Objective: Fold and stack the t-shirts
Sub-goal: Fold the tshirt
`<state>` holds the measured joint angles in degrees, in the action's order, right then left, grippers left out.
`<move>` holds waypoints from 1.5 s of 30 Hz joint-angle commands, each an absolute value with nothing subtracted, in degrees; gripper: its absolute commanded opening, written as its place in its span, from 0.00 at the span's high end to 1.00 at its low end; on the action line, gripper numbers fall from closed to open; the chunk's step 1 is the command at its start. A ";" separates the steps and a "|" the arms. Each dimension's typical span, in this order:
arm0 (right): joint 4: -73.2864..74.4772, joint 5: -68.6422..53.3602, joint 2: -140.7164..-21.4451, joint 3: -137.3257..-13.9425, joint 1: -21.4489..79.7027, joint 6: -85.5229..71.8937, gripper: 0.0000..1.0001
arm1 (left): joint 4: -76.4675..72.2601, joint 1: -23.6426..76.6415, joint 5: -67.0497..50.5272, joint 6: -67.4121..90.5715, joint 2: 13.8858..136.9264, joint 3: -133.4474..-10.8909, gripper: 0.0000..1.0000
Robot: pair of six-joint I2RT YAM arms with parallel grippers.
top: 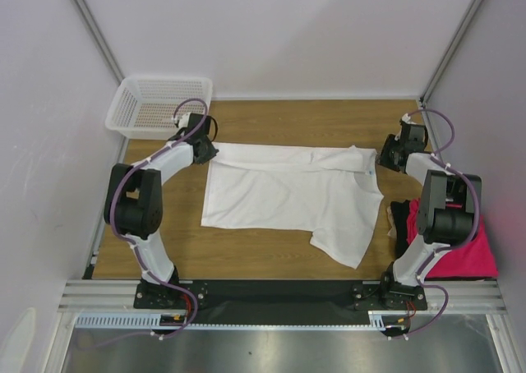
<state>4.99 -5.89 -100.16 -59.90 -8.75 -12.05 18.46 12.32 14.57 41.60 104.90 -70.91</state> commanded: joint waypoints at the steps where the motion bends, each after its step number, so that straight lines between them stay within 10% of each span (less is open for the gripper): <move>1: 6.15 -4.48 -96.24 -60.91 -9.14 -11.42 0.62 | 18.63 13.18 19.07 38.41 100.73 -70.75 0.82; 5: 7.03 -5.54 -93.96 -61.35 -9.14 -11.34 0.38 | 19.60 13.71 20.04 37.35 99.32 -71.36 0.53; 9: 7.82 -5.27 -92.20 -63.45 -9.14 -11.69 0.35 | 20.04 13.97 20.30 36.65 97.56 -71.80 0.33; 45: 18.89 -0.26 -113.73 -80.68 2.46 -14.24 0.40 | 18.37 23.38 5.45 18.63 120.41 -93.87 0.21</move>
